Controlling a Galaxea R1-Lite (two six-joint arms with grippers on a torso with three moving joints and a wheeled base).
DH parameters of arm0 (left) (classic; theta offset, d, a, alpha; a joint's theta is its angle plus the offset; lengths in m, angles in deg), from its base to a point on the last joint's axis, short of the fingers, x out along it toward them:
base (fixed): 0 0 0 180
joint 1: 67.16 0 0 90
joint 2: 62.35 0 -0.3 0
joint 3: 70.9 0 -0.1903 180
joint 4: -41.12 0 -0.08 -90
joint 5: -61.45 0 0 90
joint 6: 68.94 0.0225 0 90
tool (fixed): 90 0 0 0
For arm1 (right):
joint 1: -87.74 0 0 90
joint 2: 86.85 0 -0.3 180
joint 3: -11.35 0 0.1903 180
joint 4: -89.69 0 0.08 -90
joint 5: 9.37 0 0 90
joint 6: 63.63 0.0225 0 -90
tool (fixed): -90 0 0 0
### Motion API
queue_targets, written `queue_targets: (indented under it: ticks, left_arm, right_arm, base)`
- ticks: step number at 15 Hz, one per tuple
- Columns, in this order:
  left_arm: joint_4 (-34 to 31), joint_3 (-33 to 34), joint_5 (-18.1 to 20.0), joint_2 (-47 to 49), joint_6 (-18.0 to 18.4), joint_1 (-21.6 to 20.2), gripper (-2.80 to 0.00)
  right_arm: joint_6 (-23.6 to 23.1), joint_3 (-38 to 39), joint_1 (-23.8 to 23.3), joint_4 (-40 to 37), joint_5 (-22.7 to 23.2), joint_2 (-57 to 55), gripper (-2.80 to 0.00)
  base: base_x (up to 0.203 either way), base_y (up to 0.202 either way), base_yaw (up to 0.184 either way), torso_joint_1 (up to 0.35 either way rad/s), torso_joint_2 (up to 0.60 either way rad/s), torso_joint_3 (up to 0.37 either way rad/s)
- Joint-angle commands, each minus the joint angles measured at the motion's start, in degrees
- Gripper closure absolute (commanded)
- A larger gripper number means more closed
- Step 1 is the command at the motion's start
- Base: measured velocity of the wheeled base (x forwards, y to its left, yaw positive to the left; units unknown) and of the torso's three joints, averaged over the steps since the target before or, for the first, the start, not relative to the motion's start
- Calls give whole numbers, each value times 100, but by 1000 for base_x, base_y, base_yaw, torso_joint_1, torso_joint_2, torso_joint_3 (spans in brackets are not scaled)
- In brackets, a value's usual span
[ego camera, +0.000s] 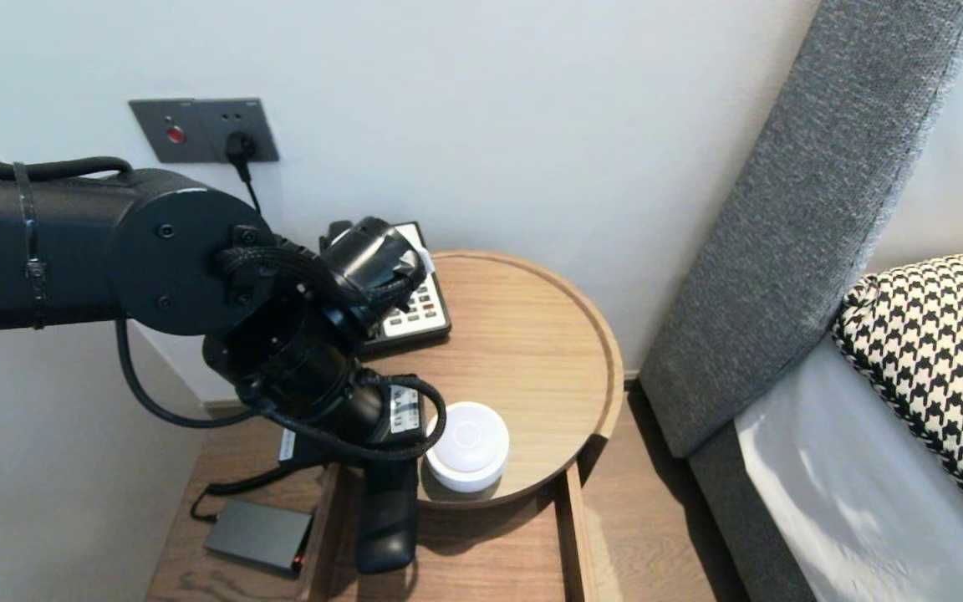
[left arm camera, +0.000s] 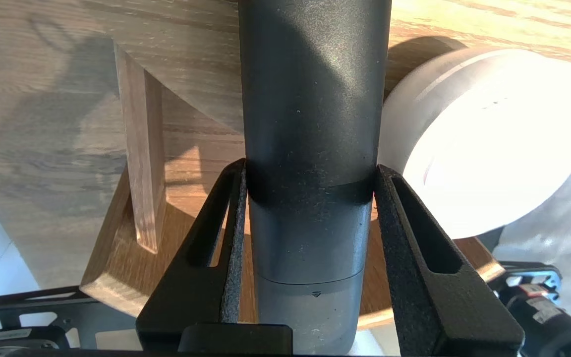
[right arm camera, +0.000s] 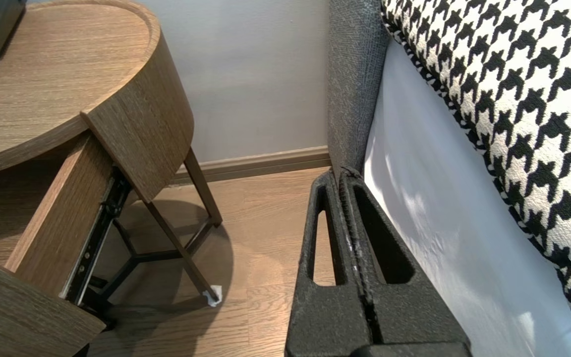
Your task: Take the remote control out of the drawer one by one and place them on the table
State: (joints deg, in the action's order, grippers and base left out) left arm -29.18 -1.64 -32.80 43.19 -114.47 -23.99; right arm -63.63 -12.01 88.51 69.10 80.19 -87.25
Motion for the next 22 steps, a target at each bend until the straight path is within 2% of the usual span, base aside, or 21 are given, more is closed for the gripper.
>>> queue_targets:
  ticks: [1, 5, 9, 13, 22]
  left_arm:
    - [-18, -60, 2, 142, -34, -1, 0]
    - [202, -61, -15, 346, -35, -98, 0]
    - [288, -17, -284, 478, -43, -114, 0]
    - [590, -87, -305, 717, -51, -112, 0]
    - [521, -284, -305, 740, -5, -186, 0]
  right_arm:
    - [0, 149, 2, 3, 0, -4, 0]
    - [0, 149, 2, 3, 0, -4, 0]
    - [0, 149, 2, 3, 0, -4, 0]
    - [0, 149, 2, 3, 0, -4, 0]
    - [0, 149, 2, 3, 0, -4, 0]
  base:
    - [0, 0, 0, 0, 0, 0]
    - [0, 0, 0, 0, 0, 0]
    - [0, 0, 0, 0, 0, 0]
    - [0, 0, 0, 0, 0, 0]
    - [0, 0, 0, 0, 0, 0]
